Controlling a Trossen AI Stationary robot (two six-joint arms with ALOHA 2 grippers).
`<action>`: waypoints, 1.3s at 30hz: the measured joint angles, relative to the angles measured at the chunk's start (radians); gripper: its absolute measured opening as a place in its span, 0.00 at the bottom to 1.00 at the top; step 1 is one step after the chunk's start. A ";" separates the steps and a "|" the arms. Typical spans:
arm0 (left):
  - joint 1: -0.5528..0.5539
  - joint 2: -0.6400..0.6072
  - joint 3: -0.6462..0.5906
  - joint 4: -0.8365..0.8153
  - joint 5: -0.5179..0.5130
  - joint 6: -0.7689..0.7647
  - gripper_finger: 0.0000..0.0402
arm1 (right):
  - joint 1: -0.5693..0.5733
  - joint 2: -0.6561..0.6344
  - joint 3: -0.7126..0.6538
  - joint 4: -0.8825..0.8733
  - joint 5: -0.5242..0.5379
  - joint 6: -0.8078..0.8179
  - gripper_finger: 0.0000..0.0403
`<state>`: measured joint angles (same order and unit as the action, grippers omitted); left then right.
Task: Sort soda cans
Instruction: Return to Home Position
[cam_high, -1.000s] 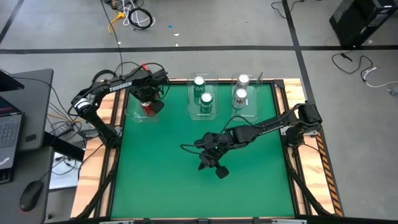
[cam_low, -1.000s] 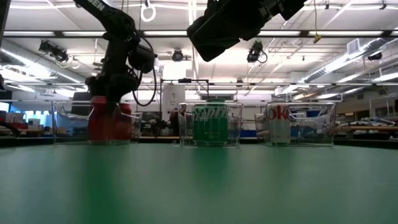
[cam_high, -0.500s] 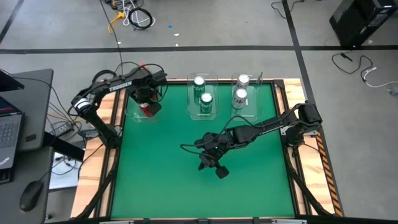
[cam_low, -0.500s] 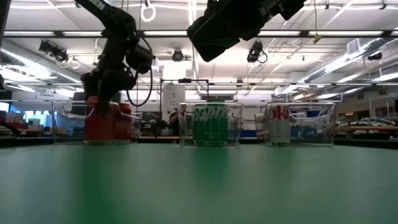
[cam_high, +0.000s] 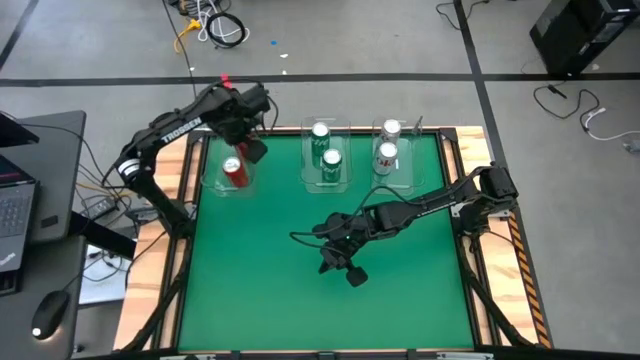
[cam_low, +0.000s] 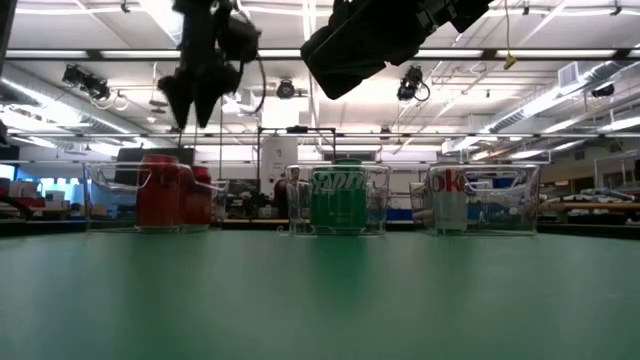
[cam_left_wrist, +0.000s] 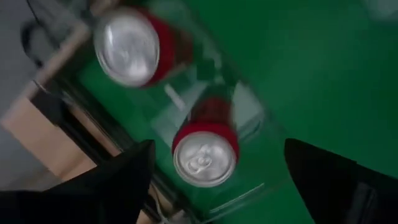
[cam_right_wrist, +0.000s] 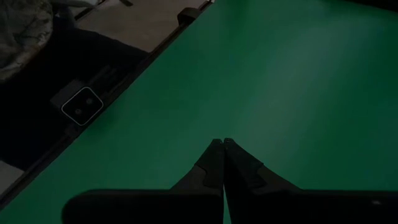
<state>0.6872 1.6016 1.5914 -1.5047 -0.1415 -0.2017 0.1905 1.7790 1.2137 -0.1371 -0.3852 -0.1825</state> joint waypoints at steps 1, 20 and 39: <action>-0.014 -0.002 0.032 0.001 -0.011 0.000 0.88 | 0.000 0.000 0.000 0.000 0.005 -0.001 0.02; -0.363 -0.007 0.119 0.595 -0.240 0.196 0.01 | 0.000 -0.146 -0.154 0.123 0.328 -0.020 0.00; -0.549 -0.007 -0.132 1.553 0.222 0.465 0.00 | -0.015 -0.739 -0.718 0.398 0.579 0.105 0.00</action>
<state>0.1382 1.5948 1.4596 0.0487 0.0808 0.2635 0.1753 1.0403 0.4955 0.2609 0.1939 -0.0774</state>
